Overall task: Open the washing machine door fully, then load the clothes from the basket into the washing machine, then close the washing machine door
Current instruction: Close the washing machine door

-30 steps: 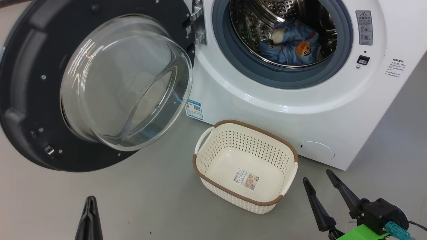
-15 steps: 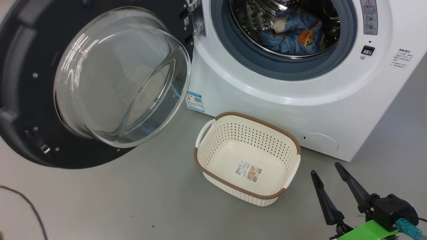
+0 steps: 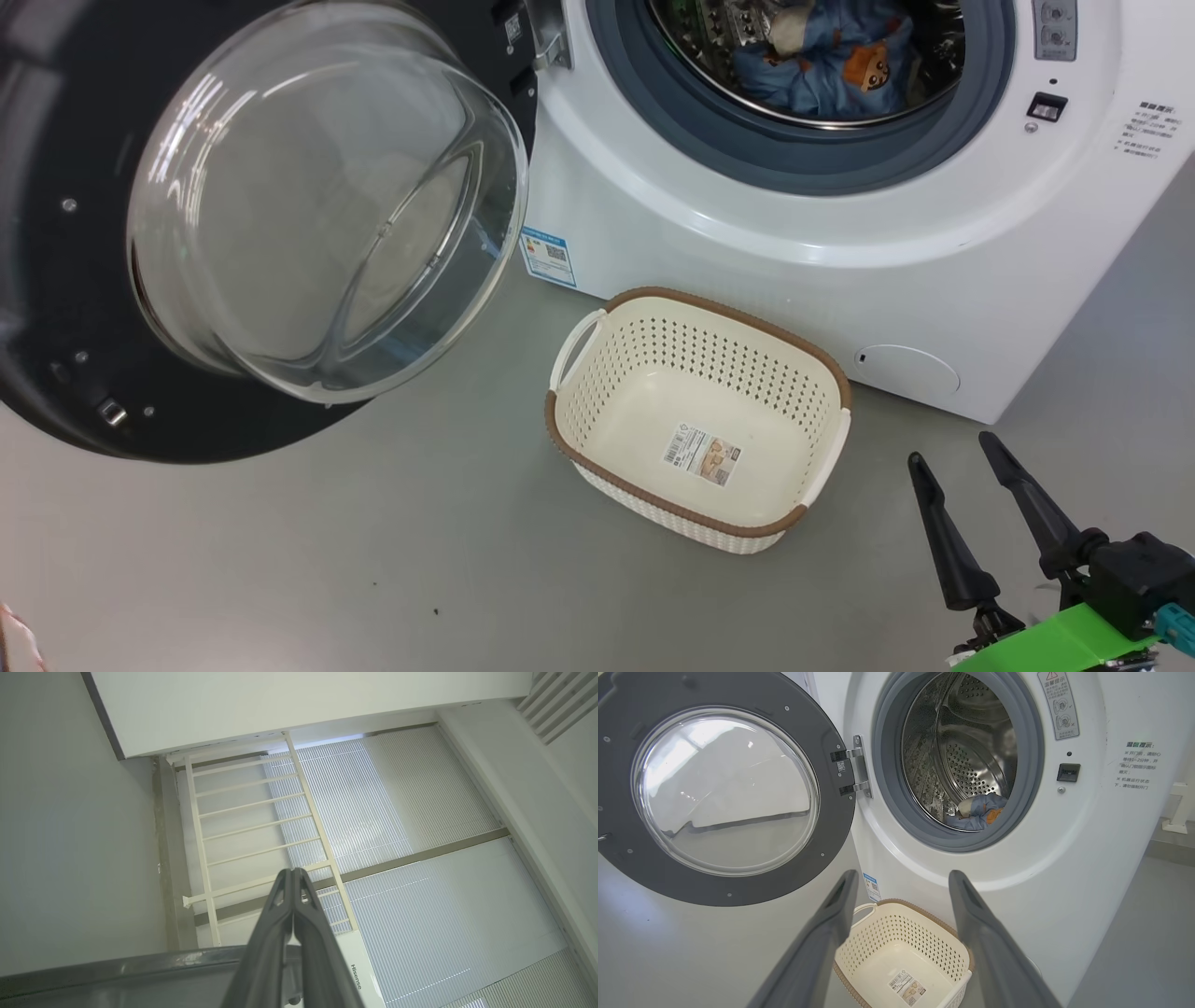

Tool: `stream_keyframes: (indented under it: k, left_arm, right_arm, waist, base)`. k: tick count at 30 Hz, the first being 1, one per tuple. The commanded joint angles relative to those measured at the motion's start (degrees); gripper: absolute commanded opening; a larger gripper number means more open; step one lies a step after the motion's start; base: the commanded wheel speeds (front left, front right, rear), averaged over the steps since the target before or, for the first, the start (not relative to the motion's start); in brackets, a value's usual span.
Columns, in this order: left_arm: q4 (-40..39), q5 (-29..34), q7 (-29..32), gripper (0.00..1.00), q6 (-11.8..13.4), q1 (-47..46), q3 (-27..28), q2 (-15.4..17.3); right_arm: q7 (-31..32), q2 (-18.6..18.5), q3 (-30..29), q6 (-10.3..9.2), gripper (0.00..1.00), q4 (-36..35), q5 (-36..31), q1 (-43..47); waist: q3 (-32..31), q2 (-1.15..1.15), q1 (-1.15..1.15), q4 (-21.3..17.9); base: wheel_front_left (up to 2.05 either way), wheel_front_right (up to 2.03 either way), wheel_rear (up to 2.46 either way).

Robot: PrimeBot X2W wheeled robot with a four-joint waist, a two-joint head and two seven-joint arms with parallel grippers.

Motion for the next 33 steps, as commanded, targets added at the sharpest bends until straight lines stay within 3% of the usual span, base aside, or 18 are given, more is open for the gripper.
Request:
stream_keyframes:
  k: [1, 8, 21, 33]
  left_arm:
    - [0.2, -0.4, 0.8, 0.00, 0.4, -2.6, 1.9, 3.9]
    - [12.3, -1.1, 4.7, 0.00, 3.3, -6.6, 0.0, 5.7]
    - [21.6, 2.0, 9.5, 0.00, 3.4, -9.2, -4.4, 7.6]
    - [25.3, 3.2, 13.3, 0.00, 2.8, -9.0, -6.5, 8.1]
  right_arm:
    - [0.0, -0.6, 1.2, 0.51, 1.00, -1.8, -0.2, 0.2]
    - [0.6, -0.8, 0.6, 0.51, 1.00, -3.2, -0.4, 0.8]
    - [1.6, -1.1, 0.7, 0.51, 1.00, -4.3, -0.5, 0.5]
    - [1.8, -1.6, 1.3, 0.51, 1.00, -4.3, -0.2, 0.6]
  waist:
    - [0.3, 0.00, 0.00, 0.0]
    - [0.9, 0.00, 0.00, 0.0]
    - [1.3, 0.00, 0.00, -0.9]
    - [1.2, 0.00, 0.00, -2.3]
  base:
    - [0.00, 0.00, 0.00]
    - [0.00, 0.00, 0.00]
    - [0.00, 0.00, 0.00]
    - [0.00, 0.00, 0.00]
